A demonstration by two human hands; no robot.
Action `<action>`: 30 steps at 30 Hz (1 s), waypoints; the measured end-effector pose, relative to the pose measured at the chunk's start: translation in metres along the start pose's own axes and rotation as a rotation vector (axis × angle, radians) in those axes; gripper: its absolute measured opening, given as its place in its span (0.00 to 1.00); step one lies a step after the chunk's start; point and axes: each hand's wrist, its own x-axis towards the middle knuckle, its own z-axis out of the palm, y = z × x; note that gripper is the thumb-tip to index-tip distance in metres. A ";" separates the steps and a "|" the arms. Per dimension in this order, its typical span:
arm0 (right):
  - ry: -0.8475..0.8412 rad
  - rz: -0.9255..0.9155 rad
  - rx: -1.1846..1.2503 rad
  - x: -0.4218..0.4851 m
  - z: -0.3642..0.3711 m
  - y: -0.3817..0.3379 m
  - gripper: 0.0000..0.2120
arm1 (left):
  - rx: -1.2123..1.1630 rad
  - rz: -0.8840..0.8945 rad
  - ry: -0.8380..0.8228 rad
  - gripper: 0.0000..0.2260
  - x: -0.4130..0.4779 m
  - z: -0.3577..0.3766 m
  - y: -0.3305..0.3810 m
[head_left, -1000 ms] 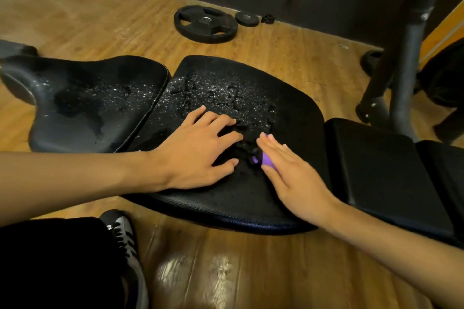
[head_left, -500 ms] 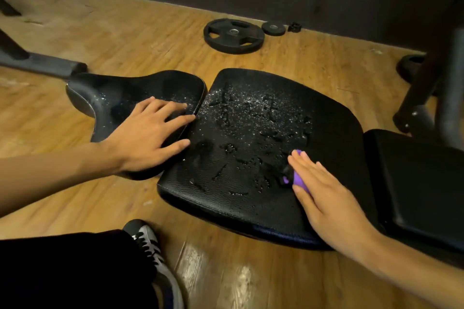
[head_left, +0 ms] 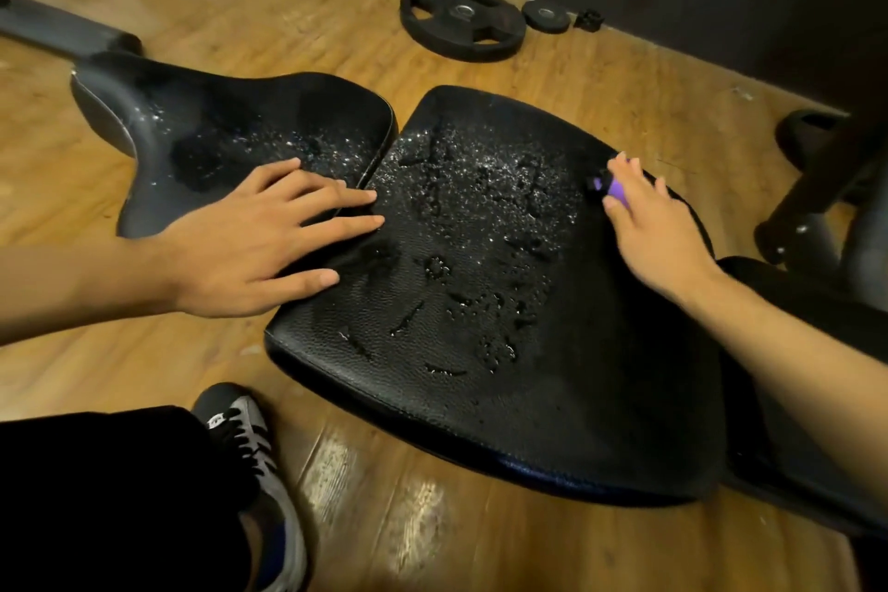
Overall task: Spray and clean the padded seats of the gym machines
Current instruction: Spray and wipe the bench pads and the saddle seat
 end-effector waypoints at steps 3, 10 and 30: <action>-0.012 0.150 0.029 0.042 -0.005 0.010 0.23 | 0.004 0.005 -0.012 0.28 -0.001 -0.001 -0.002; 0.013 0.060 0.022 0.009 0.002 -0.003 0.25 | 0.023 0.007 -0.019 0.28 -0.001 0.001 -0.002; -0.219 -0.471 -0.060 -0.095 0.012 -0.014 0.27 | 0.011 -0.005 -0.013 0.28 -0.001 0.002 0.001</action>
